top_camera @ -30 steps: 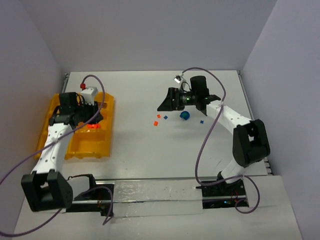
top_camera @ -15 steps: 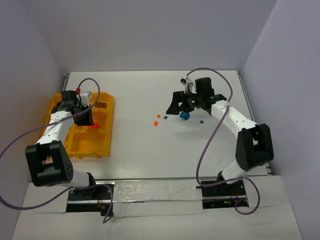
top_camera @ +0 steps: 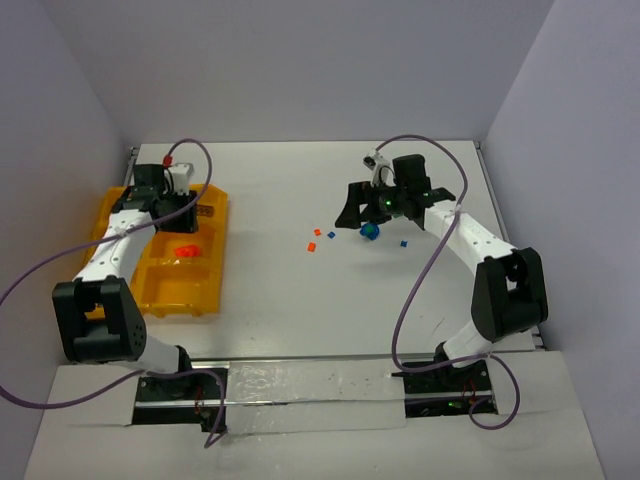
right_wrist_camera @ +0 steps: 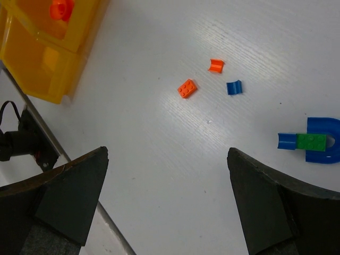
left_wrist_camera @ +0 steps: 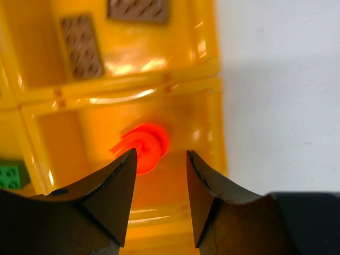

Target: Sort the legos into containers by color

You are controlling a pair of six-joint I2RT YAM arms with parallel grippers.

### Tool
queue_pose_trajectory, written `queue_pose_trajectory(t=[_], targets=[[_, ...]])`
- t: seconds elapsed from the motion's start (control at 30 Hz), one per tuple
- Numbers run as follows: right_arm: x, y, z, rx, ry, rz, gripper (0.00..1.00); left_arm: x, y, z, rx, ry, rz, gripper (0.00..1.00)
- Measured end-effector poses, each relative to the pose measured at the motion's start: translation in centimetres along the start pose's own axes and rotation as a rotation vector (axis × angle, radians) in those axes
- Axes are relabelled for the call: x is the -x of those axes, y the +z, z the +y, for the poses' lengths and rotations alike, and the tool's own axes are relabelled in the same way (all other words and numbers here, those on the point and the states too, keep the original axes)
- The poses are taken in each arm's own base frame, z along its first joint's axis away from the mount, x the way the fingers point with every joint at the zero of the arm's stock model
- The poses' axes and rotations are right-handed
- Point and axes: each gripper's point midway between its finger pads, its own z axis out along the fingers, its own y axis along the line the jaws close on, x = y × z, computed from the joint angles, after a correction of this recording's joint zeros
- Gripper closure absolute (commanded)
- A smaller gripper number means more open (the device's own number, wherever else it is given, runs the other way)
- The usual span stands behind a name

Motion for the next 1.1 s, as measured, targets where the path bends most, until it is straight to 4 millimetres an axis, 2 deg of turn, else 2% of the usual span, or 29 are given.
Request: queue_pose_trajectory(t=[0.1, 0.23, 0.3, 0.37, 0.43, 0.57, 0.73, 0.9, 1.1], targets=[[0.2, -0.4, -0.8, -0.018, 0.014, -0.009, 0.0, 2.2, -0.7, -4.1, -0.061, 0.108, -0.073, 0.49], [0.8, -1.4, -2.8, -0.058, 0.051, -0.034, 0.0, 3.8, -1.4, -13.5, -0.223, 0.28, -0.16, 0.5], [0.9, -2.1, -3.9, -0.081, 0.077, -0.041, 0.0, 3.4, -1.2, -17.8, -0.308, 0.339, -0.168, 0.5], [0.9, -2.7, -4.9, -0.1, 0.099, -0.046, 0.0, 2.4, -0.3, -20.7, -0.359, 0.366, -0.147, 0.51], [0.8, -3.2, -5.7, -0.118, 0.118, -0.05, 0.0, 1.2, 1.1, -22.6, -0.386, 0.364, -0.099, 0.51], [0.8, -3.7, -6.5, -0.138, 0.136, -0.055, 0.0, -1.2, 4.3, -25.6, -0.408, 0.34, 0.008, 0.51], [0.8, -3.8, -6.6, -0.139, 0.137, -0.055, 0.0, -2.8, 6.2, -28.5, -0.408, 0.304, 0.074, 0.49], [0.8, -3.8, -6.7, -0.14, 0.139, -0.055, 0.0, -2.6, 6.9, -30.3, -0.395, 0.269, 0.073, 0.49], [0.8, -3.9, -6.7, -0.138, 0.141, -0.057, 0.0, -1.3, 8.7, -31.1, -0.369, 0.23, 0.062, 0.49]])
